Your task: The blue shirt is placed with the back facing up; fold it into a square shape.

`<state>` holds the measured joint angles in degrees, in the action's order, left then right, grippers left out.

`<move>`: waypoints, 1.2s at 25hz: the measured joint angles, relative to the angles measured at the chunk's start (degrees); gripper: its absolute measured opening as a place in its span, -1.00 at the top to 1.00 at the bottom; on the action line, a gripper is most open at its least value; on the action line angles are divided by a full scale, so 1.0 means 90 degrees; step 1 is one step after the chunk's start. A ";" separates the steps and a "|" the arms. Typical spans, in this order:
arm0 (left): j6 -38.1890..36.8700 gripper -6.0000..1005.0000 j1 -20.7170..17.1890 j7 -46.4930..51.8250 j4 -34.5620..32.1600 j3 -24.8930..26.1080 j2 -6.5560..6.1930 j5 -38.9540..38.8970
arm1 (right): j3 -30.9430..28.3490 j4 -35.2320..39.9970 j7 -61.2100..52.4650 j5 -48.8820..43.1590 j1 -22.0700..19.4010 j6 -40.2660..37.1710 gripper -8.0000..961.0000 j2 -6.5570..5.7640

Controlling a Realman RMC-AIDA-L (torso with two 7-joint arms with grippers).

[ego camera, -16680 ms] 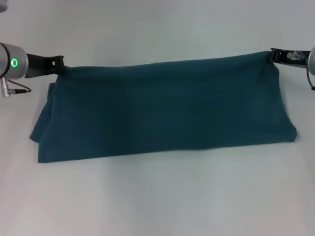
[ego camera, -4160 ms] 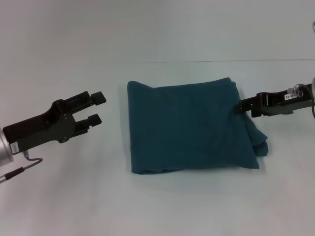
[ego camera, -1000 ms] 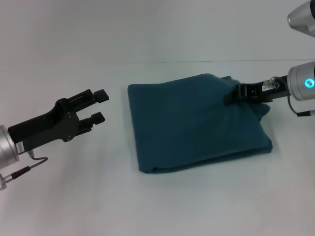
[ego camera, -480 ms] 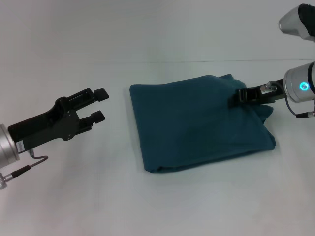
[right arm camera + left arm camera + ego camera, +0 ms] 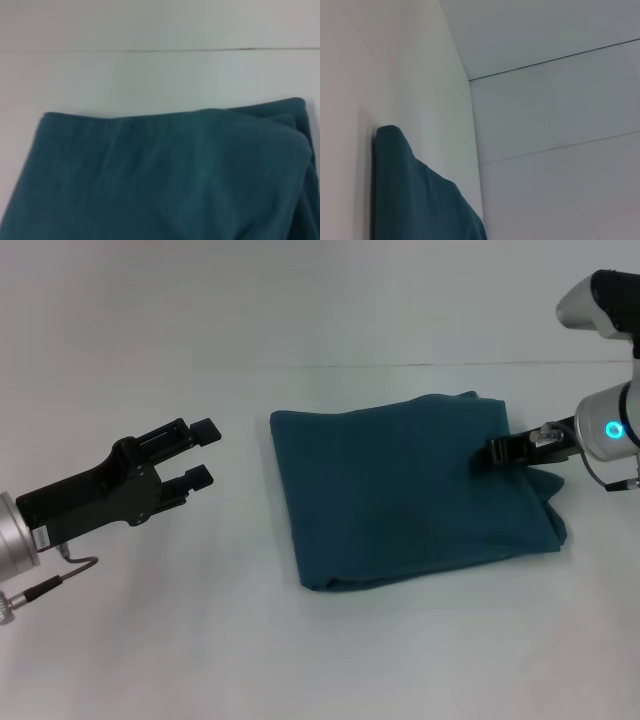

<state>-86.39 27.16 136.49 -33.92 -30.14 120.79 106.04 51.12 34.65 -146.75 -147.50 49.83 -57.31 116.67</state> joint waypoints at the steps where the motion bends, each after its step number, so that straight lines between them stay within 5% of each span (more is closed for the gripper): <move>1: 0.0000 -0.62 0.0000 0.0000 0.0000 0.0000 0.0000 -0.0002 | 0.0035 -0.0015 -0.0027 -0.0033 0.0012 0.0034 0.71 0.0015; 6: 0.0000 -0.62 -0.0025 0.0000 0.0000 0.0001 -0.0003 -0.0005 | 0.0387 0.0009 -0.0255 -0.0186 0.0035 0.0210 0.32 0.0061; 17: 0.0060 -0.62 -0.0048 -0.0001 0.0011 0.0068 -0.0003 -0.0005 | 0.0591 0.0679 -0.0716 -0.0652 -0.0034 0.0470 -0.06 0.0286; 30: 0.0092 -0.62 -0.0039 -0.0007 0.0009 0.0068 -0.0003 -0.0005 | 0.0986 0.0530 -0.0641 -0.0495 0.0018 0.1537 -0.05 0.0379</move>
<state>-85.57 26.81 136.43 -33.84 -29.53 120.76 106.00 60.00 39.42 -152.52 -151.96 49.99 -43.48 120.09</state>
